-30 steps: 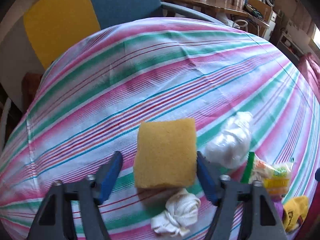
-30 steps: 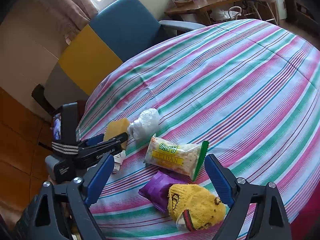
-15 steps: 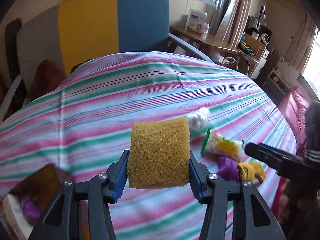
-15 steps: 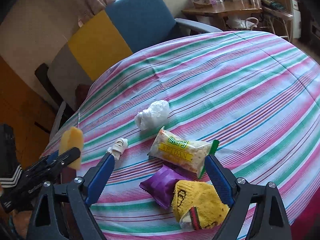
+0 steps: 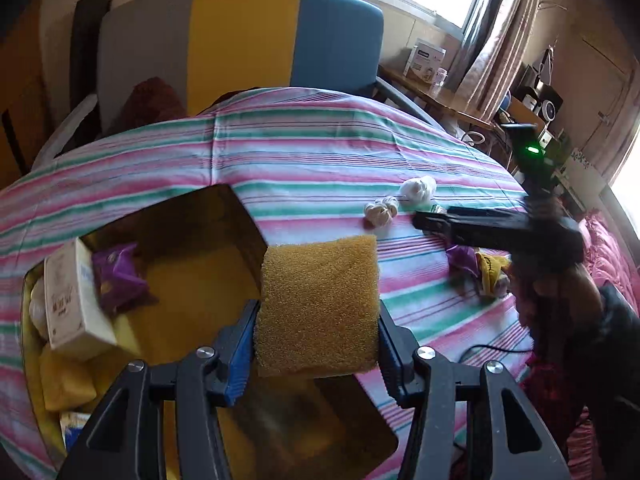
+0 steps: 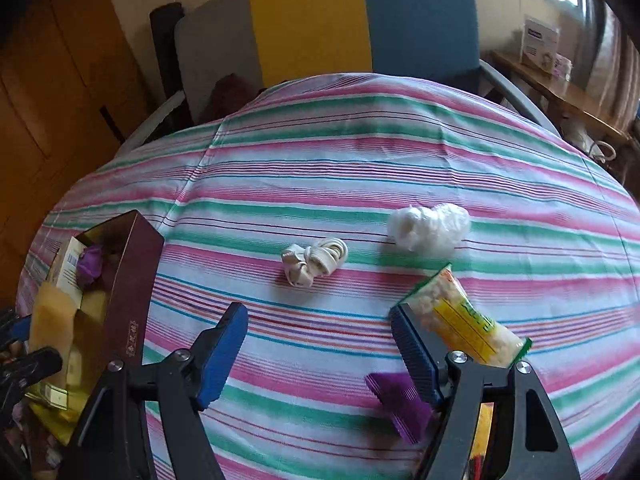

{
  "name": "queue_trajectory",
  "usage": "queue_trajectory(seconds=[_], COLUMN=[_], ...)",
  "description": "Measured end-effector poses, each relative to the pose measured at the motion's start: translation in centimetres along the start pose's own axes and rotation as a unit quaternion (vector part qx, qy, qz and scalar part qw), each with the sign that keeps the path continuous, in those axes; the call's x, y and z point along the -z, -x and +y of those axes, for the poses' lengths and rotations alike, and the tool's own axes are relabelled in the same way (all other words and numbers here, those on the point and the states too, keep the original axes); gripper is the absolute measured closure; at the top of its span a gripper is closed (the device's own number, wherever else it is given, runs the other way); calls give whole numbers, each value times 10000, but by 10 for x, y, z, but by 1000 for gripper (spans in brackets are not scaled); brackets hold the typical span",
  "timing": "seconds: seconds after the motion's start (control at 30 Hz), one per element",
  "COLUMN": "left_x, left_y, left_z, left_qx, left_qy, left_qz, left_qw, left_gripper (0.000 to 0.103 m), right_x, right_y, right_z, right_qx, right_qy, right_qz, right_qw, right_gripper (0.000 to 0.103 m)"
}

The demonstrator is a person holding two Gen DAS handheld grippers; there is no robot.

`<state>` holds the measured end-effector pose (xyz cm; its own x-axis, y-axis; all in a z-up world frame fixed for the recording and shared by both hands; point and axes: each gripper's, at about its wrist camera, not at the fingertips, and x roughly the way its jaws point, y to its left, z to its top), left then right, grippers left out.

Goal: Organize objects
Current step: 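Lift the sponge with left tool while right tool grasps the white cord bundle, then release the sponge into the tray with left tool while right tool holds cord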

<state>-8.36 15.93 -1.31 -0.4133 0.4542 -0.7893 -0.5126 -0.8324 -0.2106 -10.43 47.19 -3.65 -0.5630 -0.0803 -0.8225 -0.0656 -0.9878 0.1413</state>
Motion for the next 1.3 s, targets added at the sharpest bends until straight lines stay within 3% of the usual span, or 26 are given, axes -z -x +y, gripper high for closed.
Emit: queue_trajectory(seconds=[0.37, 0.43, 0.47, 0.63, 0.87, 1.1, 1.3], left_x=[27, 31, 33, 44, 62, 79, 88], left_y=[28, 30, 32, 37, 48, 67, 76], left_z=[42, 49, 51, 61, 66, 70, 72], left_qx=[-59, -79, -85, -148, -308, -1003, -1302], left_qy=[602, 719, 765, 931, 954, 887, 857], left_qz=[-89, -95, -98, -124, -208, -459, -508], left_qw=[9981, 9973, 9970, 9955, 9948, 9899, 9865], left_gripper=[49, 49, 49, 49, 49, 49, 49], right_x=[-34, -35, -35, -23, 25, 42, 42], right_y=[-80, -90, -90, -75, -54, -49, -50], right_z=[6, 10, 10, 16, 42, 42, 37], right_qx=[397, 386, 407, 303, 193, 248, 84], right_qy=[300, 405, 409, 475, 830, 883, 799], right_qz=[675, 776, 754, 629, 883, 635, 608], right_qw=[9965, 9954, 9955, 9964, 9924, 9938, 9949], right_gripper=[28, 56, 57, 59, 59, 59, 58])
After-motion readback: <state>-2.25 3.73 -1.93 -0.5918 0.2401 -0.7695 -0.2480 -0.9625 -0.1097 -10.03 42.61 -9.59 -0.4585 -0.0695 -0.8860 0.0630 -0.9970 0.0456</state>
